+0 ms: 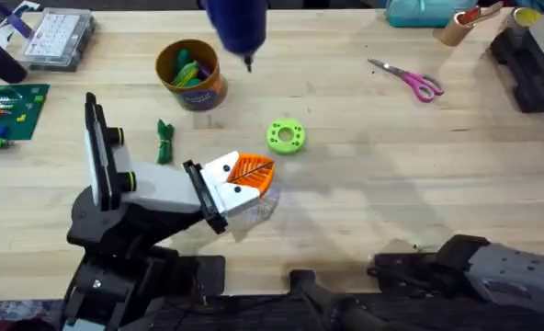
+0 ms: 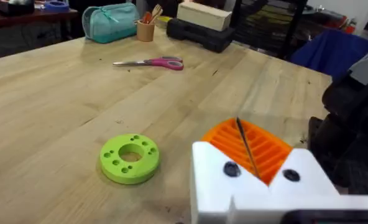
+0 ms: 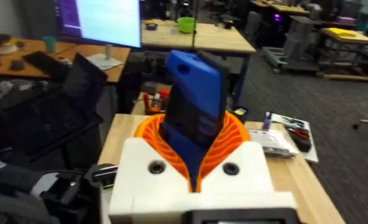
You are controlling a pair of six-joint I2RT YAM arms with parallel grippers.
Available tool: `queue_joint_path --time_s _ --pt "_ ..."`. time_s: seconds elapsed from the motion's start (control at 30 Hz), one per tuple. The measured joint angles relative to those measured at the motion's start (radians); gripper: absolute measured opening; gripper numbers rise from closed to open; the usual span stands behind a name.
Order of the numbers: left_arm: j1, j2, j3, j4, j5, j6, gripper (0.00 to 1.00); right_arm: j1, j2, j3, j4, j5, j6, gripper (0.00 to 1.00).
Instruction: Pick up the gripper from the table and insert it into the empty holder that is missing its gripper. Then pick up a screw, insert it into the mounting hole, and use the screwdriver to tighten it. Finally, clean up the table by picking up the vegetable and placing it into the bucket.
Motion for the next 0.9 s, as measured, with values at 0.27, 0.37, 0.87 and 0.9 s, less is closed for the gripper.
queue_joint_path --time_s 0.27,0.37,0.87,0.9 --pt "0.000 0.000 0.000 0.000 0.000 0.000 0.018 0.065 -0.002 -0.067 0.084 -0.011 -0.002 0.027" --pt "0.000 0.000 0.000 0.000 0.000 0.000 0.018 0.079 -0.002 -0.106 0.145 -0.013 -0.003 0.027" --pt "0.000 0.000 0.000 0.000 0.000 0.000 0.018 0.134 -0.002 -0.266 0.321 -0.014 -0.004 0.027" --pt "0.000 0.000 0.000 0.000 0.000 0.000 0.018 0.134 -0.002 -0.275 0.335 -0.014 -0.004 0.027"
